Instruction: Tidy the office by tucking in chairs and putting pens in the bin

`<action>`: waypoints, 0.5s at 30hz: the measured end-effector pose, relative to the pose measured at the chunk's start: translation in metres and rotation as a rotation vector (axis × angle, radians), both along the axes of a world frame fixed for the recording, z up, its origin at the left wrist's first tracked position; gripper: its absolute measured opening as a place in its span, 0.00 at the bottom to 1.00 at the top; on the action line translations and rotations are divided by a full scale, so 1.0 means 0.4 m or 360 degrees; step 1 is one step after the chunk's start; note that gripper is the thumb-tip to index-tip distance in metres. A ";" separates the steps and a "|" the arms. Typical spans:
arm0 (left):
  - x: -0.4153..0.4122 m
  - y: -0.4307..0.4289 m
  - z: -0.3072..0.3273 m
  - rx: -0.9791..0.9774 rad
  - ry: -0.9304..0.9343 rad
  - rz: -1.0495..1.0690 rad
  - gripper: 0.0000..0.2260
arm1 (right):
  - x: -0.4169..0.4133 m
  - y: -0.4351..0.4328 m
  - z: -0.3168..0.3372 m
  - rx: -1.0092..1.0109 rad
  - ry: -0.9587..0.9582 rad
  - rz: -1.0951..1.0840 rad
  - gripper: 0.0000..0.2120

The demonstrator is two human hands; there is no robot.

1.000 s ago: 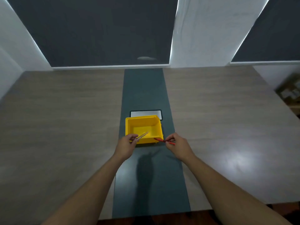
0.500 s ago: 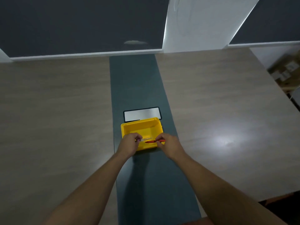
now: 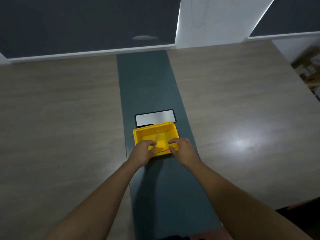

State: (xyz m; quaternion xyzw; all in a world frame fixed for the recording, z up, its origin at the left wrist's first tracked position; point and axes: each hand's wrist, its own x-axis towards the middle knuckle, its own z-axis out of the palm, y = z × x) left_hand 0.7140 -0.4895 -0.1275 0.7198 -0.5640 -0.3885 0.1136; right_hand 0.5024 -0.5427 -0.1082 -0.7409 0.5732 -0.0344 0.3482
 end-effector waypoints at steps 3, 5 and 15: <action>-0.017 0.008 0.015 -0.0030 0.0001 -0.0013 0.16 | -0.037 0.016 0.009 0.0020 -0.0049 -0.0085 0.15; -0.043 0.013 0.028 -0.0053 0.0014 -0.0019 0.16 | -0.069 0.035 0.014 0.0009 -0.0055 -0.0120 0.15; -0.284 0.070 0.115 -0.0239 -0.0020 -0.0336 0.16 | -0.321 0.229 0.062 -0.0081 -0.0084 -0.0467 0.17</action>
